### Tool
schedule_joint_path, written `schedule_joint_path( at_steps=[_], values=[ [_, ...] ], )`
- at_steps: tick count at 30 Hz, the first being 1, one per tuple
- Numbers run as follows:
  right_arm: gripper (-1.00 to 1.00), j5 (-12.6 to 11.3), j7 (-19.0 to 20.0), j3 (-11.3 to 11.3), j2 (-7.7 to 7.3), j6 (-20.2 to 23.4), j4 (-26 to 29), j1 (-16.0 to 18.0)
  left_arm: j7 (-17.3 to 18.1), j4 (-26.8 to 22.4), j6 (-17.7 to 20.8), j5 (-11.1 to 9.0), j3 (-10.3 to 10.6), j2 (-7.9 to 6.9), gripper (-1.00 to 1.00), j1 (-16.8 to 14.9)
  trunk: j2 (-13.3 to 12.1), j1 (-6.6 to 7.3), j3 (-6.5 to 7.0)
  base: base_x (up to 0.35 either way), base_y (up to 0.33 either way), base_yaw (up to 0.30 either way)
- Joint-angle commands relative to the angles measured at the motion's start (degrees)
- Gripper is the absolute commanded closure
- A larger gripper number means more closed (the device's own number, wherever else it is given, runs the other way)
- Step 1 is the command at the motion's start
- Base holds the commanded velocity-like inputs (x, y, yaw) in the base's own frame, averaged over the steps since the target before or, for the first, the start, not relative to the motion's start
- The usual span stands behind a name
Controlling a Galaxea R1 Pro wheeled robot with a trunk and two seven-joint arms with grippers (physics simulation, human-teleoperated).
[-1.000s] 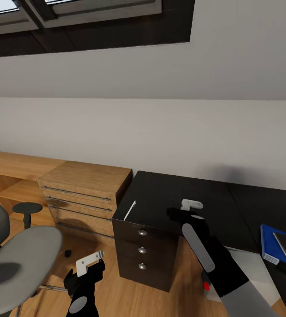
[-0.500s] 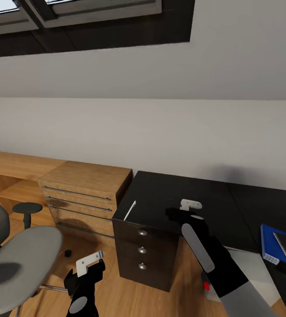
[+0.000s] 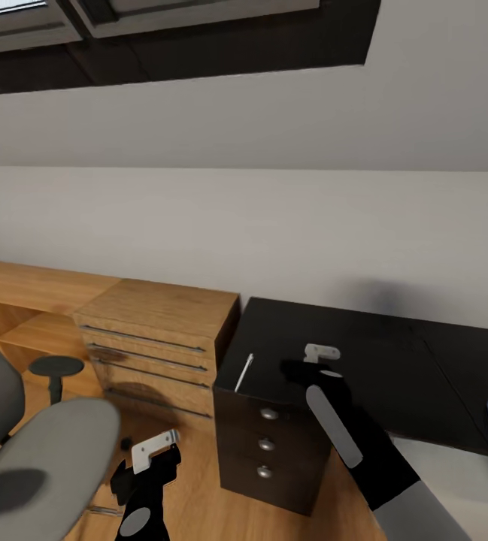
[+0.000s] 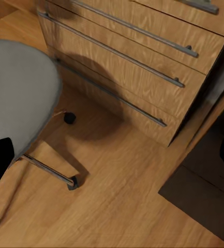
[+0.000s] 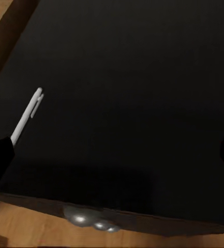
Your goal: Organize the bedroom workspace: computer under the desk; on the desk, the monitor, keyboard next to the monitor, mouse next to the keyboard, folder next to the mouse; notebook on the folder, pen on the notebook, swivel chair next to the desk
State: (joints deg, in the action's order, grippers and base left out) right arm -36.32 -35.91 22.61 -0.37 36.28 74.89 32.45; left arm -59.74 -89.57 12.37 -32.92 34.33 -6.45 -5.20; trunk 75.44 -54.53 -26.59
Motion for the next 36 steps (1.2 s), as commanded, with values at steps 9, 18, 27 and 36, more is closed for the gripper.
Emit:
schedule_joint_path(
  at_steps=[9,18,27,36],
  values=[
    [-1.00,1.31,-0.76,7.33,1.61,0.11,-4.57,0.14,-0.38,-0.08,0.54,-0.12,0.14,-0.05,-1.00,-0.07,0.04,-0.03,-0.06,0.297,0.199,0.000],
    [-1.00,4.13,-0.66,8.53,4.34,0.11,-7.27,0.16,-0.35,-0.08,0.47,-0.17,0.21,-0.05,-1.00,-0.07,0.04,-0.03,-0.06,0.280,0.223,0.000],
    [-1.00,4.48,-0.59,9.35,5.33,0.06,-10.70,0.19,-0.33,-0.08,0.43,-0.21,0.21,0.04,-1.00,-0.07,0.04,-0.03,-0.06,0.195,0.177,0.000],
    [-1.00,4.34,-0.48,8.77,7.30,-2.14,-23.72,2.06,-0.47,-0.84,0.12,-0.12,0.21,0.30,-1.00,-0.07,0.04,-0.03,-0.06,0.006,0.006,0.000]
  ],
)
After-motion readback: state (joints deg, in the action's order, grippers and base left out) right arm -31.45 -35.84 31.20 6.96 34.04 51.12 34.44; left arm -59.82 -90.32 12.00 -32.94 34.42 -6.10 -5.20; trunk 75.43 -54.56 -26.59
